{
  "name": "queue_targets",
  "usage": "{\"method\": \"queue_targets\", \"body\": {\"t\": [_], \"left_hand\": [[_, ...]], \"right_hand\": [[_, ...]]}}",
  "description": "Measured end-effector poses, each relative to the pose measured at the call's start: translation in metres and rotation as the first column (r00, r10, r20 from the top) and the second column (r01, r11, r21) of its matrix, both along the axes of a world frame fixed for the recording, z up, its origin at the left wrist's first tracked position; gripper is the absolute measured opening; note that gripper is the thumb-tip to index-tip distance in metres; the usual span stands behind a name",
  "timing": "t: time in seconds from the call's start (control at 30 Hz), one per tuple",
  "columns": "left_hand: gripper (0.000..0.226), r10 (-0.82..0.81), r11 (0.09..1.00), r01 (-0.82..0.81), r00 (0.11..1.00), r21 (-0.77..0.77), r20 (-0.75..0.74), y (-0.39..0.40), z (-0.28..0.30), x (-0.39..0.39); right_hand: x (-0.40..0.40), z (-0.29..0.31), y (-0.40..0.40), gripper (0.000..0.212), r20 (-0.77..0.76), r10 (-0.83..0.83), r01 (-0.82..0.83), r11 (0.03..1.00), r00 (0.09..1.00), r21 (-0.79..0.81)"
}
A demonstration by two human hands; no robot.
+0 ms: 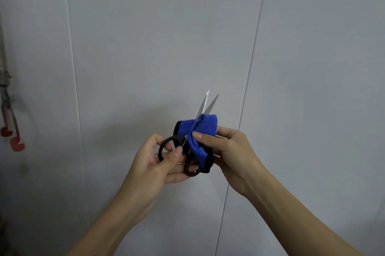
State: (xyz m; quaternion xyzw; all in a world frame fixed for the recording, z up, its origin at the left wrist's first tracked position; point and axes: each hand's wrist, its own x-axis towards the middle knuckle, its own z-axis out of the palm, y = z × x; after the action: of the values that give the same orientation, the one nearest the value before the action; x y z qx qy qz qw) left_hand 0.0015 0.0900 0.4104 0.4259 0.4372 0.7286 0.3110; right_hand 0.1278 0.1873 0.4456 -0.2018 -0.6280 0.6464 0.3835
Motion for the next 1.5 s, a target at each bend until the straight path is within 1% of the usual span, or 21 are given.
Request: {"method": "queue_targets", "body": {"t": [0.2,0.3,0.4,0.43,0.5,0.57,0.63,0.67,0.73,0.8,0.9,1.0,1.1,1.13,1.17,1.2,1.27,1.33,1.4,1.43,1.5], "left_hand": [[0.009,-0.066,0.998,0.067,0.997,-0.017,0.034,0.002,-0.001,0.000],[0.010,-0.031,0.999,0.031,1.000,-0.029,0.001,0.004,-0.004,0.000],[0.013,0.008,0.999,-0.007,1.000,-0.047,0.014,0.008,-0.010,0.002],[0.014,0.021,0.998,-0.020,0.999,-0.051,0.029,0.009,-0.012,0.003],[0.016,0.043,0.998,-0.039,0.997,-0.056,0.068,0.011,-0.015,0.004],[0.016,0.048,0.998,-0.043,0.995,-0.055,0.092,0.011,-0.015,0.006],[0.015,0.046,0.997,-0.040,0.995,-0.065,0.093,0.011,-0.015,0.006],[0.015,0.045,0.997,-0.039,0.995,-0.072,0.089,0.011,-0.015,0.007],[0.016,0.049,0.996,-0.043,0.995,-0.076,0.081,0.011,-0.014,0.007],[0.018,0.059,0.996,-0.052,0.995,-0.077,0.082,0.011,-0.014,0.008],[0.016,0.044,0.994,-0.033,0.993,-0.101,0.106,0.008,-0.014,0.008],[0.016,0.001,0.992,0.019,0.986,-0.122,0.167,0.005,-0.012,0.008],[0.016,-0.015,0.990,0.043,0.980,-0.137,0.198,0.003,-0.010,0.010],[0.016,-0.019,0.988,0.048,0.980,-0.144,0.200,0.003,-0.010,0.011],[0.016,-0.020,0.987,0.051,0.979,-0.149,0.202,0.003,-0.010,0.012],[0.016,-0.023,0.986,0.055,0.979,-0.155,0.203,0.003,-0.010,0.013],[0.018,-0.032,0.983,0.068,0.978,-0.170,0.206,0.005,-0.012,0.016],[0.019,-0.036,0.982,0.073,0.977,-0.175,0.209,0.007,-0.013,0.019],[0.019,-0.033,0.982,0.071,0.976,-0.172,0.217,0.007,-0.013,0.020],[0.018,-0.028,0.983,0.067,0.975,-0.169,0.220,0.007,-0.013,0.020],[0.016,-0.005,0.986,0.041,0.977,-0.165,0.214,0.007,-0.013,0.017]], "right_hand": [[0.001,0.000,0.006,0.029,-0.001,-0.053,0.053,0.998,0.999,0.016],[-0.002,-0.003,0.007,0.033,0.035,-0.211,0.206,0.972,0.977,0.112],[-0.004,-0.007,0.008,0.038,0.017,-0.389,0.376,0.899,0.921,0.223],[-0.004,-0.008,0.008,0.038,0.001,-0.467,0.444,0.842,0.884,0.306],[-0.004,-0.011,0.008,0.035,-0.104,-0.592,0.544,0.640,0.800,0.543],[-0.003,-0.010,0.006,0.050,-0.245,-0.577,0.537,0.412,0.779,0.736],[-0.002,-0.004,0.007,0.069,-0.284,-0.524,0.477,0.280,0.803,0.833],[-0.001,0.000,0.012,0.067,-0.300,-0.505,0.454,0.214,0.810,0.865],[0.000,0.010,0.023,0.043,-0.315,-0.524,0.416,0.084,0.791,0.906],[0.002,0.025,0.028,0.014,-0.247,-0.623,0.364,0.066,0.742,0.929],[0.009,0.047,0.028,0.023,-0.183,-0.650,0.291,0.061,0.738,0.955],[0.014,0.069,0.029,0.030,-0.019,-0.633,0.163,0.170,0.774,0.972],[0.011,0.074,0.038,0.035,0.085,-0.730,0.041,0.153,0.678,0.987],[0.010,0.071,0.041,0.035,0.049,-0.762,0.034,0.093,0.645,0.995],[0.008,0.068,0.042,0.035,-0.074,-0.781,0.054,-0.052,0.620,0.997],[0.006,0.064,0.041,0.035,-0.256,-0.764,0.091,-0.253,0.592,0.963],[0.003,0.056,0.031,0.036,-0.603,-0.620,0.196,-0.597,0.502,0.778],[-0.002,0.047,0.023,0.037,-0.747,-0.469,0.251,-0.740,0.472,0.624],[-0.009,0.023,0.022,0.039,-0.680,-0.453,0.200,-0.729,0.576,0.655],[-0.010,0.010,0.024,0.033,-0.556,-0.502,0.124,-0.659,0.663,0.742],[-0.009,-0.009,0.026,0.011,-0.238,-0.590,-0.044,-0.423,0.772,0.905]]}}
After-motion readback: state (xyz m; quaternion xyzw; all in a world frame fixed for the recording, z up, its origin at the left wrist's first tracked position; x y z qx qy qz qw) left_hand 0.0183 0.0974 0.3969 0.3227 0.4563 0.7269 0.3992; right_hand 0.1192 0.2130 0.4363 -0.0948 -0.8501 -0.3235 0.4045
